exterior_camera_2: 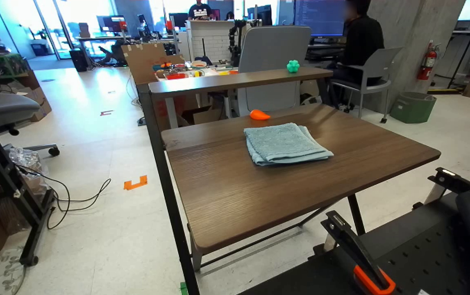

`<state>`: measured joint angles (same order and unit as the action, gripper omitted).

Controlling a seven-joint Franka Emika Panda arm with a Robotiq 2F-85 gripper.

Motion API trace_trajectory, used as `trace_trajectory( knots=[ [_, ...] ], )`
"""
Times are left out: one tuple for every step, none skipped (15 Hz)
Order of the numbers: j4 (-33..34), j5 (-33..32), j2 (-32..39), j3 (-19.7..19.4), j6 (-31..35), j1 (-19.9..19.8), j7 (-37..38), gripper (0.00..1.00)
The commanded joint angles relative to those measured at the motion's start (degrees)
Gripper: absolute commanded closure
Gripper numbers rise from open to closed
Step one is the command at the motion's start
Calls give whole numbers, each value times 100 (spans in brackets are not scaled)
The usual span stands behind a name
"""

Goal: Wipe the table with the cloth

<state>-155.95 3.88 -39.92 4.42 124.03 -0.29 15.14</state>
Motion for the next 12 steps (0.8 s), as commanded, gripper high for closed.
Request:
trace_trajectory(
  knots=[
    [9, 336, 380, 93, 338, 68, 245, 0],
    [-27, 345, 373, 105, 338, 88, 239, 0],
    [-22, 401, 359, 53, 156, 175, 83, 0],
    [-42, 229, 277, 87, 169, 39, 137, 0],
    [-44, 246, 333, 89, 169, 68, 135, 0],
    [-44, 251, 363, 90, 169, 85, 134, 0],
    [-44, 252, 372, 91, 169, 92, 133, 0],
    [-44, 253, 372, 91, 169, 93, 133, 0],
    [-40, 223, 330, 139, 150, 137, 109, 0],
    [-28, 252, 366, 235, 308, 197, 178, 0],
    [83, 145, 513, 332, 229, 214, 148, 0],
    [246, 79, 768, 442, 285, 228, 145, 0]
  ],
)
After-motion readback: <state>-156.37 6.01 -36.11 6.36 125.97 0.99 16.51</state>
